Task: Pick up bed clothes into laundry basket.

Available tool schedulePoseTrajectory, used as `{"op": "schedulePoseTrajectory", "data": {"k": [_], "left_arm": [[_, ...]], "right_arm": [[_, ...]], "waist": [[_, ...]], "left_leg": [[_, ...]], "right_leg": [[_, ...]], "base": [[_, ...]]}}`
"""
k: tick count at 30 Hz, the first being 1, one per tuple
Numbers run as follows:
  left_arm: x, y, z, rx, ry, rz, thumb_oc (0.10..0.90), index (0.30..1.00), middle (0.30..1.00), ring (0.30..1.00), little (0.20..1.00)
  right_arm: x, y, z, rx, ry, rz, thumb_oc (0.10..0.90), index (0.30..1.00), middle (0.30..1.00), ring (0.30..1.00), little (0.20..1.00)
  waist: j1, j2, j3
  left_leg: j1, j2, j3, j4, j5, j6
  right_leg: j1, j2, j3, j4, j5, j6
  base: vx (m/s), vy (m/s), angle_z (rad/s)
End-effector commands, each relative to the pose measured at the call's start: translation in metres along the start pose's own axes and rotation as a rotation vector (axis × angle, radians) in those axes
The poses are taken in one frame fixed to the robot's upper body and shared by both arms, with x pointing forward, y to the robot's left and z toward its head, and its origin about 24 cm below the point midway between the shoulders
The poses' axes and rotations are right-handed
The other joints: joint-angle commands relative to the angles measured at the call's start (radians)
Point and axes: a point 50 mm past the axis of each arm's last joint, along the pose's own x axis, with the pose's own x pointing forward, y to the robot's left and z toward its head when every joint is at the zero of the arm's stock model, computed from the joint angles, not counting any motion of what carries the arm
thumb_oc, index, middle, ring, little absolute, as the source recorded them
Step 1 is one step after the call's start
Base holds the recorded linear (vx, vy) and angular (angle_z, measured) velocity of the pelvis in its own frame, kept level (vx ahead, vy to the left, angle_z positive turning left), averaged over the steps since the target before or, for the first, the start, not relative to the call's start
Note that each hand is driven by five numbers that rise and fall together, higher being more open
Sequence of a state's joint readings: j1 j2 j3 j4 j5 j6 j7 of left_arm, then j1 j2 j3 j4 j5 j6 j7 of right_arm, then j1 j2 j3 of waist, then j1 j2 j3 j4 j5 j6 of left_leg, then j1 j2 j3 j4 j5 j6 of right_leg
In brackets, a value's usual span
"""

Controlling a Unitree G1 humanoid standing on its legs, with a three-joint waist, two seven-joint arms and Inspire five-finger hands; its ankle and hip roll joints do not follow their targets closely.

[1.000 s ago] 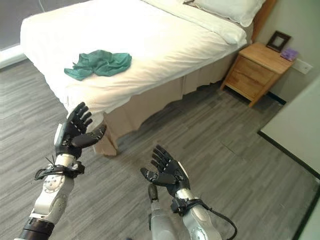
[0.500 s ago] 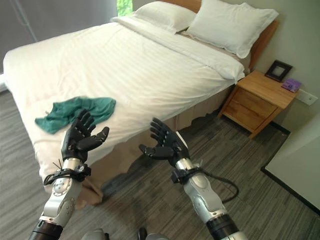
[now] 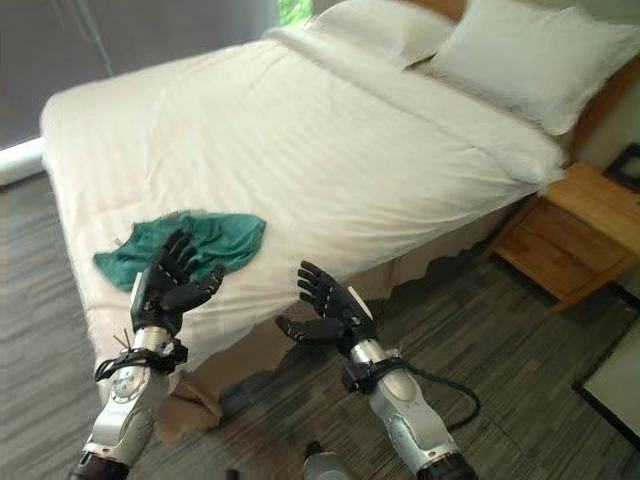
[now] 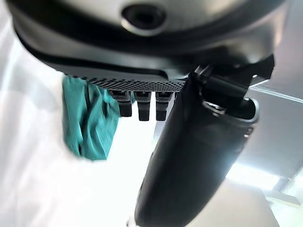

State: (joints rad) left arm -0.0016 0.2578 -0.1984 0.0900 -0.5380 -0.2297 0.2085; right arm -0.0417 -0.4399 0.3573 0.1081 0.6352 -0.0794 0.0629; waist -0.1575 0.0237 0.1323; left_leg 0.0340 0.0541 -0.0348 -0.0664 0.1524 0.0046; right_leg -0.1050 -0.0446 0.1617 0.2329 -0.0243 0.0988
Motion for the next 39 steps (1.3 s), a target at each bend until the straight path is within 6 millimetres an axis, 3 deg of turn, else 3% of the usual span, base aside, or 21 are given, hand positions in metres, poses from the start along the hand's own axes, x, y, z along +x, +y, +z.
{"op": "schedulePoseTrajectory", "data": {"k": [1,7,8,10,12,13,16,20,21,25,27,28,30,32,35,37,39], "left_arm": [[0.002,0.003,0.036,0.073,-0.176,-0.084,0.8,0.9,0.9,0.9,0.9],[0.0,0.002,0.033,0.04,-0.177,-0.062,0.8,0.9,0.9,0.9,0.9],[0.002,-0.001,0.038,0.041,-0.196,-0.074,0.8,0.9,0.9,0.9,0.9],[0.003,-0.002,0.039,0.036,-0.203,-0.072,0.8,0.9,0.9,0.9,0.9],[-0.003,0.006,0.034,0.031,-0.175,-0.044,0.8,0.9,0.9,0.9,0.9],[-0.004,0.007,0.03,0.032,-0.158,-0.038,0.8,0.9,0.9,0.9,0.9],[-0.008,0.013,0.024,0.035,-0.125,-0.014,0.8,0.9,0.9,0.9,0.9],[-0.014,0.02,0.027,0.1,-0.127,-0.03,0.8,0.9,0.9,0.9,0.9],[-0.035,0.079,0.051,0.206,-0.133,0.164,0.8,0.9,0.9,0.9,0.9],[-0.021,0.062,0.058,0.172,-0.194,0.11,0.8,0.9,0.9,0.9,0.9],[-0.012,0.053,0.065,0.182,-0.228,0.063,0.8,0.9,0.9,0.9,0.9],[-0.003,0.044,0.087,0.271,-0.323,0.034,0.8,0.9,0.9,0.9,0.9],[0.0,0.043,0.095,0.286,-0.367,0.039,0.8,0.9,0.9,0.9,0.9],[0.005,0.04,0.128,0.314,-0.51,0.054,0.8,0.9,0.9,0.9,0.9],[0.015,0.037,0.146,0.327,-0.582,0.054,0.8,0.9,0.9,0.9,0.9],[0.035,0.035,0.175,0.416,-0.672,0.083,0.8,0.9,0.9,0.9,0.9],[0.042,0.035,0.18,0.424,-0.688,0.091,0.8,0.9,0.9,0.9,0.9]], "right_arm": [[0.017,0.028,0.043,0.028,-0.241,0.134,0.8,0.9,0.9,0.9,0.9],[0.022,0.021,0.052,-0.048,-0.247,0.139,0.8,0.9,0.9,0.9,0.9],[0.026,0.021,0.066,-0.072,-0.296,0.142,0.8,0.9,0.9,0.9,0.9],[0.031,0.027,0.074,-0.044,-0.332,0.159,0.8,0.9,0.9,0.9,0.9],[0.03,0.038,0.074,0.0,-0.352,0.192,0.8,0.9,0.9,0.9,0.9],[0.028,0.039,0.071,0.002,-0.349,0.185,0.8,0.9,0.9,0.9,0.9],[0.017,0.035,0.056,0.06,-0.309,0.149,0.8,0.9,0.9,0.9,0.9],[0.012,0.029,0.048,0.036,-0.276,0.124,0.8,0.9,0.9,0.9,0.9],[-0.028,-0.047,0.046,0.004,-0.32,-0.318,0.8,0.9,0.9,0.9,0.9],[-0.033,-0.056,0.053,-0.01,-0.336,-0.346,0.8,0.9,0.9,0.9,0.9],[-0.036,-0.06,0.05,-0.028,-0.313,-0.356,0.8,0.9,0.9,0.9,0.9],[-0.042,-0.067,0.043,-0.047,-0.275,-0.393,0.8,0.9,0.9,0.9,0.9],[-0.043,-0.069,0.041,-0.055,-0.268,-0.404,0.8,0.9,0.9,0.9,0.9],[-0.046,-0.064,0.033,0.009,-0.263,-0.399,0.8,0.9,0.9,0.9,0.9],[-0.042,-0.055,0.023,0.068,-0.242,-0.363,0.8,0.9,0.9,0.9,0.9],[-0.034,-0.042,0.021,0.078,-0.215,-0.252,0.8,0.9,0.9,0.9,0.9],[-0.031,-0.041,0.023,0.077,-0.218,-0.232,0.8,0.9,0.9,0.9,0.9]], "waist": [[0.025,-0.091,-0.052],[0.0,-0.093,-0.079],[-0.01,-0.123,-0.06],[-0.016,-0.141,-0.049],[-0.031,-0.105,-0.062],[-0.036,-0.096,-0.063],[-0.068,-0.086,-0.065],[-0.073,-0.082,-0.074],[0.168,-0.103,-0.004],[0.154,-0.112,0.012],[0.145,-0.109,0.014],[0.121,-0.093,-0.002],[0.115,-0.085,-0.006],[0.09,-0.066,-0.031],[0.079,-0.059,-0.04],[0.053,-0.056,-0.043],[0.047,-0.061,-0.034]], "left_leg": [[-0.002,-0.043,-0.036,0.07,-0.197,-0.026],[-0.056,-0.039,-0.094,0.075,-0.166,-0.076],[-0.102,-0.027,-0.042,0.182,-0.184,-0.101],[-0.092,-0.04,-0.086,0.318,-0.258,-0.109],[-0.021,0.01,-0.068,0.11,-0.238,-0.08],[-0.013,0.008,-0.069,0.071,-0.225,-0.075],[0.015,-0.002,-0.051,0.048,-0.221,-0.064],[0.023,-0.015,-0.018,0.066,-0.24,-0.052],[-0.136,0.036,0.188,0.163,-0.166,-0.075],[-0.158,0.064,0.177,0.226,-0.157,-0.099],[-0.144,0.05,0.118,0.212,-0.159,-0.102],[-0.116,0.05,0.119,0.164,-0.152,-0.099],[-0.094,0.051,0.117,0.121,-0.139,-0.095],[-0.057,0.06,0.132,0.065,-0.127,-0.095],[-0.029,0.07,0.154,0.046,-0.118,-0.102],[-0.037,0.085,0.172,0.126,-0.134,-0.116],[-0.065,0.097,0.171,0.208,-0.15,-0.12]], "right_leg": [[0.046,0.045,0.208,-0.147,0.044,0.026],[0.101,0.016,0.144,-0.27,0.057,-0.008],[0.087,-0.009,0.113,-0.273,0.073,-0.01],[0.051,-0.012,0.111,-0.248,0.084,-0.008],[0.013,0.033,0.133,-0.224,0.083,-0.004],[0.003,0.03,0.128,-0.221,0.086,-0.001],[-0.011,0.017,0.133,-0.224,0.104,0.019],[-0.008,-0.002,0.169,-0.233,0.118,0.041],[0.128,-0.133,-0.246,-0.278,0.011,0.043],[0.158,-0.115,-0.261,-0.289,0.005,0.018],[0.16,-0.102,-0.245,-0.289,0.01,0.01],[0.161,-0.087,-0.247,-0.291,0.012,0.009],[0.16,-0.081,-0.241,-0.291,0.013,0.008],[0.155,-0.066,-0.227,-0.3,0.016,0.007],[0.16,-0.061,-0.213,-0.292,0.009,0.002],[0.162,-0.053,-0.196,-0.281,-0.002,-0.012],[0.162,-0.049,-0.189,-0.277,-0.004,-0.021]], "base": [[-0.03,0.015,1.31],[-0.06,-0.079,1.38],[-0.24,-0.081,1.08],[-0.21,-0.032,0.51],[-0.04,0.086,-0.02],[-0.06,0.15,-0.31],[-0.07,0.138,-0.17],[-0.05,0.11,-0.23],[-0.01,0.045,-0.12],[-0.08,-0.117,-0.35],[-0.08,-0.095,0.36],[-0.04,-0.044,0.3],[0.0,-0.009,0.1],[0.02,0.014,-0.1],[0.05,-0.004,-0.12],[0.01,-0.059,-0.27],[-0.05,-0.097,-0.29]]}}
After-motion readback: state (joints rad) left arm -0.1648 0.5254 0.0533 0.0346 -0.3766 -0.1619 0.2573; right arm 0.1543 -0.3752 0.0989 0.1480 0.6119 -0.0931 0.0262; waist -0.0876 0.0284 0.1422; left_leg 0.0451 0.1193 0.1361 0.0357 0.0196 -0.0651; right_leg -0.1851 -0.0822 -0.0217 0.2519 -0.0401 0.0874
